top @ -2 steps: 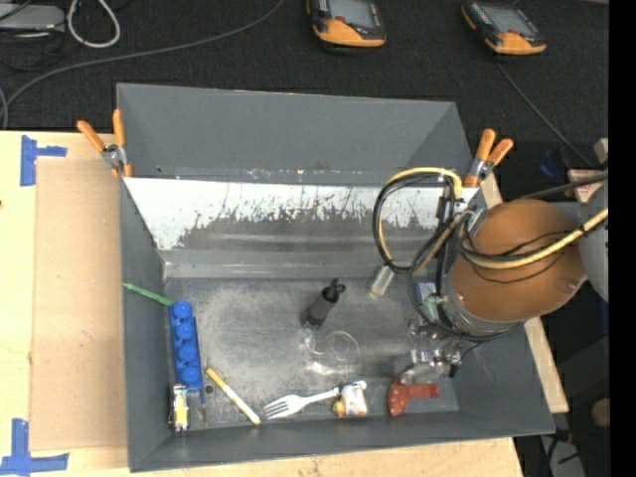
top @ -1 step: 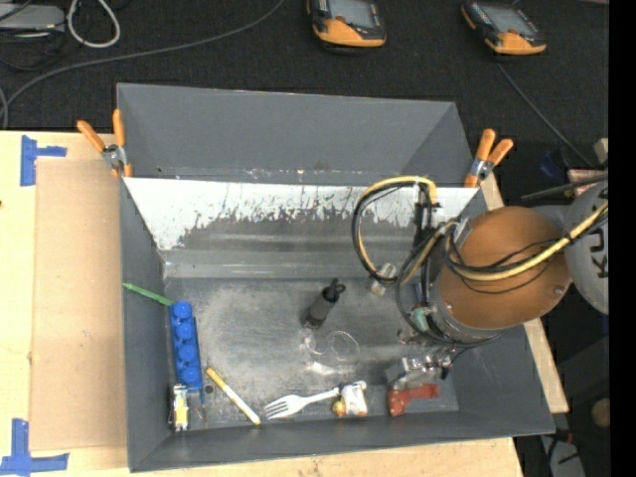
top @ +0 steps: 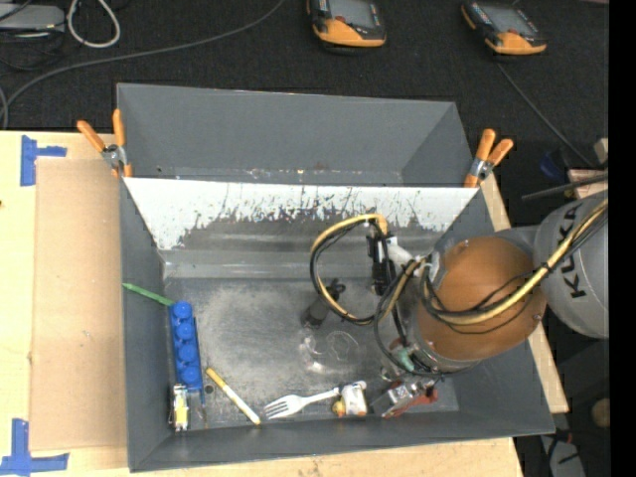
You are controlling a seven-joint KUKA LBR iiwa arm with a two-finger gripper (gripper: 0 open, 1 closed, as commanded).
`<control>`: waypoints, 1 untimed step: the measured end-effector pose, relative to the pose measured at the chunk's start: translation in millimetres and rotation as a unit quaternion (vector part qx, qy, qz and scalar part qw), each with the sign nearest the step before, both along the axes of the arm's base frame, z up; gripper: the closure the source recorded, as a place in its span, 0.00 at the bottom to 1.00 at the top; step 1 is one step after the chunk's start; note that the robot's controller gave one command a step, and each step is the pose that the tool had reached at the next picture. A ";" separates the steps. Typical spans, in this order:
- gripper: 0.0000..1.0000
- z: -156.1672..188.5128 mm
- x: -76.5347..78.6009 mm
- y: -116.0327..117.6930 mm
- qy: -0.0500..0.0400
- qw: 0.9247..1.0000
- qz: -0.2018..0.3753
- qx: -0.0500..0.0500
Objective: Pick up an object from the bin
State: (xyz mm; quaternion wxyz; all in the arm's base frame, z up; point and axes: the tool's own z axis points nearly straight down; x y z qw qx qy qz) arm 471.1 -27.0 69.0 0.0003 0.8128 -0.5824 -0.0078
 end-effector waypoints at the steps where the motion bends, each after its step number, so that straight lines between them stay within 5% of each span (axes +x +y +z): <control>1: 1.00 68.1 7.6 -10.0 0.002 1.000 -0.020 0.002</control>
Offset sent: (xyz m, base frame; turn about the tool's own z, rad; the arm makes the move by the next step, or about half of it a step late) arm 0.0262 -0.1210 0.0474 -0.5101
